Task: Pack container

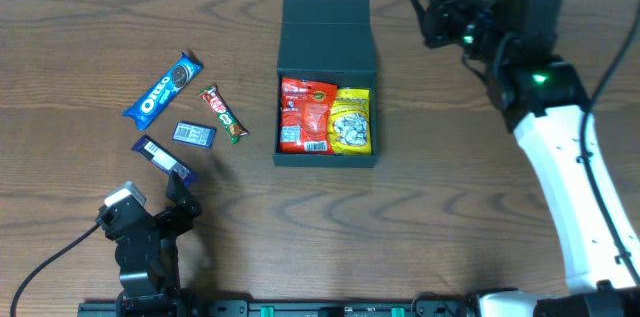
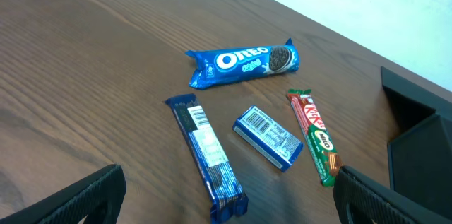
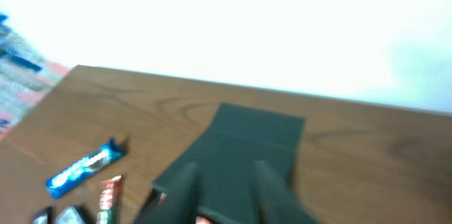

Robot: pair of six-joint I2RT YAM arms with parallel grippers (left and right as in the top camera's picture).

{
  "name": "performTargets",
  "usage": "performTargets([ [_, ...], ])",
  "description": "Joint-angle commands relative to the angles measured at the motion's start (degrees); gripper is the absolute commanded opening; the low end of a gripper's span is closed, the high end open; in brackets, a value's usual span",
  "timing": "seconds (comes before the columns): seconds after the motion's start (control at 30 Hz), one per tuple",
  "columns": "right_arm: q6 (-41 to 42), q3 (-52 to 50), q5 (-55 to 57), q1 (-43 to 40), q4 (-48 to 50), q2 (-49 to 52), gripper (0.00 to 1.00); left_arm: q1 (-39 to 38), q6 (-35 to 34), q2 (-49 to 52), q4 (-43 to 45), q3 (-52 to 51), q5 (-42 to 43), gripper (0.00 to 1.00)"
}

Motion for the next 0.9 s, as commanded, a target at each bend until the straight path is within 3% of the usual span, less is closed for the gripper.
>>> performTargets([
  [0.0,-3.4,-0.4,-3.7,-2.3,-0.7,1.1,0.45,0.1,1.0,-0.3,-0.3,-1.1,-0.9,0.95],
  [0.07,-4.1,-0.4,-6.6,-3.1,-1.1,1.1,0.84,0.1,1.0,-0.3,-0.3,-1.1,-0.9,0.95],
  [0.1,-4.1,-0.4,-7.0,-3.2,-1.2,1.1,0.99,0.1,1.0,-0.3,-0.3,-1.1,-0.9,0.95],
  [0.5,-4.1,-0.4,-6.8,-3.2,-1.0,1.1,0.99,0.1,0.8,-0.3,-0.2,-1.1,-0.9,0.95],
  [0.6,-4.1,-0.4,-6.9,-3.2,-1.0,1.1,0.99,0.1,-7.6,-0.3,-0.1,-1.1,5.2,0.95],
  [0.73,-4.1,-0.4,-6.8,-3.2,-1.0,1.1,0.99,0.1,-23.6,-0.3,-0.2,-1.1,21.3,0.95],
  [0.87,-4.1,-0.4,-6.8,-3.1,-0.5,1.2,0.99,0.1,-30.2,-0.3,2.4,-1.2,21.0,0.95],
])
